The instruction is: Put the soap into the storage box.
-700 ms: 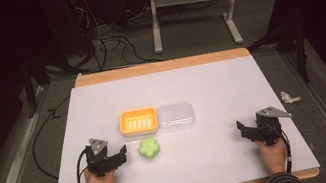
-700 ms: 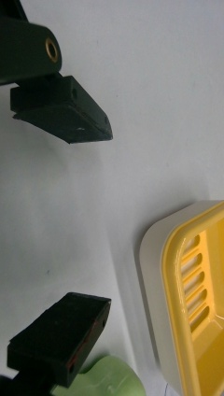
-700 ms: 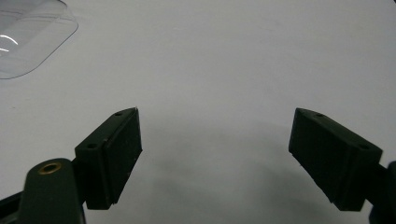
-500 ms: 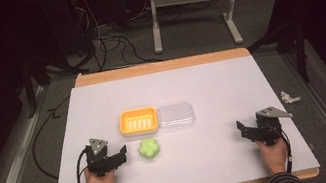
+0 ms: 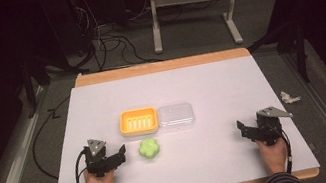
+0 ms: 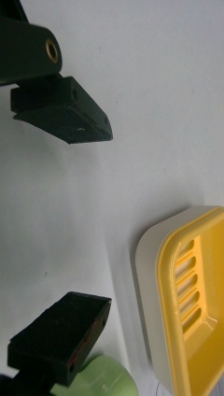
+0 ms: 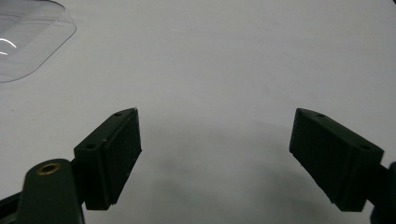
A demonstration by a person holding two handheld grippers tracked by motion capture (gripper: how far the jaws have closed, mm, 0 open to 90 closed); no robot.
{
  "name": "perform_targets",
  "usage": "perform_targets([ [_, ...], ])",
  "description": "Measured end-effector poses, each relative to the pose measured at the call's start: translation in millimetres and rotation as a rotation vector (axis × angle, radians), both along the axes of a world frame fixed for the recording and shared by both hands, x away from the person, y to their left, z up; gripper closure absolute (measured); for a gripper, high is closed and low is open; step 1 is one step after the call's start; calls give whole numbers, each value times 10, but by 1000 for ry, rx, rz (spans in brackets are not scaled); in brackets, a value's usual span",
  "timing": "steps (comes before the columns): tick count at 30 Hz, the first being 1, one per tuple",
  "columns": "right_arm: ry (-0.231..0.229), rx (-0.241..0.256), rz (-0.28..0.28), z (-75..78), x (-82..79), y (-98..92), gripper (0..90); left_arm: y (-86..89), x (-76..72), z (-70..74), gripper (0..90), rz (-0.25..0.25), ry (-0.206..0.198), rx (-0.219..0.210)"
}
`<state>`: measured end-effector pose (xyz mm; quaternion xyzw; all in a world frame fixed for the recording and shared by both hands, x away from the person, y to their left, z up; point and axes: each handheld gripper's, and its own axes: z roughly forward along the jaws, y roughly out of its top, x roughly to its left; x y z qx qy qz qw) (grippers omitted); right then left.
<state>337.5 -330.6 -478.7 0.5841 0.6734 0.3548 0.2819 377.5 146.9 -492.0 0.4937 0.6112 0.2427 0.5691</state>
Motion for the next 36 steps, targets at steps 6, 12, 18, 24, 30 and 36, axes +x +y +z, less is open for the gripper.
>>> perform_targets([
  [6,-3,16,-5,0,1,-16,165,-49,6,-23,231,-36,20,37],
  [12,23,-3,-3,-6,26,0,156,-22,-5,2,257,-37,6,12],
  [18,9,18,-7,-2,15,-24,155,-62,-12,7,267,-65,18,38],
  [24,13,12,-4,-1,15,-10,156,-99,-76,77,265,-97,1,32],
  [30,10,14,-6,-1,12,-12,156,-152,-129,124,241,-144,15,-10],
  [36,12,14,-4,-1,12,-12,156,-214,-170,181,245,-181,26,-1],
])
